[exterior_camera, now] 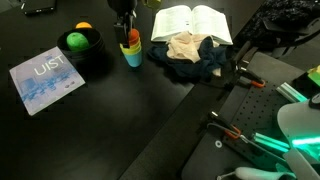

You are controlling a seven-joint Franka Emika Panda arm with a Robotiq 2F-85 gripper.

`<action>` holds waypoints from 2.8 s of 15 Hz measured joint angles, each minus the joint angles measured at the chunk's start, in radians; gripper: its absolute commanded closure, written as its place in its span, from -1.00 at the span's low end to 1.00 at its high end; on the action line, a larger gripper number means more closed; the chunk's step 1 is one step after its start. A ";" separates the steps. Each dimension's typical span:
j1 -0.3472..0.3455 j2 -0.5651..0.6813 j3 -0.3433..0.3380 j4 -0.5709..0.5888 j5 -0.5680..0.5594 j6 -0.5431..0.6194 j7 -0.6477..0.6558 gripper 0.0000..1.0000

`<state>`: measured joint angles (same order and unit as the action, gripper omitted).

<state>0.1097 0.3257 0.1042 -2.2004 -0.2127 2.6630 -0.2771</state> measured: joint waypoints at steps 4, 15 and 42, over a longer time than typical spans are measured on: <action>0.000 0.000 0.000 0.001 0.000 -0.004 0.000 -1.00; 0.000 0.005 0.011 -0.003 0.005 -0.004 0.001 -1.00; 0.018 0.092 0.048 0.019 0.020 -0.007 0.021 -1.00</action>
<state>0.1281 0.4176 0.1520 -2.1811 -0.1925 2.6562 -0.2561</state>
